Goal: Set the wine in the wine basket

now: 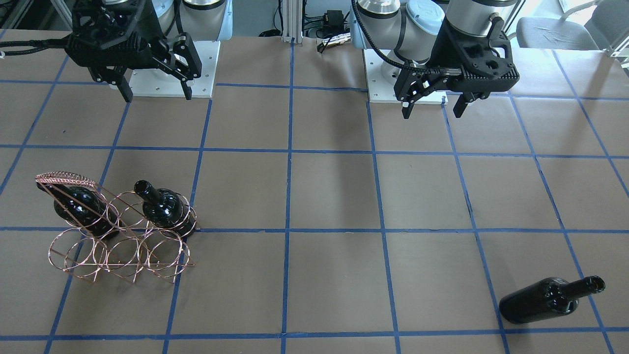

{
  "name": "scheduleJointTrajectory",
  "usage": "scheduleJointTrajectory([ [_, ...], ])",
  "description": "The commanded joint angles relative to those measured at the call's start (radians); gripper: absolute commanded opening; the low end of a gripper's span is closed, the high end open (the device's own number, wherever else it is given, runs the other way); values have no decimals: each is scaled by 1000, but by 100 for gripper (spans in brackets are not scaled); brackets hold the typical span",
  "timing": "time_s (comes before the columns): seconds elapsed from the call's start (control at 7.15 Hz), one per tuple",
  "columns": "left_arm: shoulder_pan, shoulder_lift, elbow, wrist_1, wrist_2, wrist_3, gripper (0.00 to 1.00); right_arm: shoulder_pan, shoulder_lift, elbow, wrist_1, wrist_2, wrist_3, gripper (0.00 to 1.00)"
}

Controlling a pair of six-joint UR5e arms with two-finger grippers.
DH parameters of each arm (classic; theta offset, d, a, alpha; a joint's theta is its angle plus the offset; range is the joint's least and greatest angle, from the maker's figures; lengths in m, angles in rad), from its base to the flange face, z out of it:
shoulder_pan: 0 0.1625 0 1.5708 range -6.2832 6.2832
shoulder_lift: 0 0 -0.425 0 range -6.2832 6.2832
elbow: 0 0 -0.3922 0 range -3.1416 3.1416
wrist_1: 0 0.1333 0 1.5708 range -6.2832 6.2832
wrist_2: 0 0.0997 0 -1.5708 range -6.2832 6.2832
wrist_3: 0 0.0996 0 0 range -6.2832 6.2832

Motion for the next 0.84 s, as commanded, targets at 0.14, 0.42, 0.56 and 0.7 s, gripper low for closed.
scheduleJointTrajectory([
  [0.14, 12, 3, 0, -1, 8, 0, 100, -2, -5, 37, -40, -8, 1, 100],
  [0.42, 10, 3, 0, -6, 8, -2, 100, 0, -17, 40, -49, -8, -1, 100],
  [0.56, 10, 3, 0, -6, 8, -2, 100, 0, -17, 42, -54, -8, -1, 100],
  [0.7, 10, 3, 0, -7, 8, -5, 100, -2, -17, 42, -63, -8, 2, 100],
])
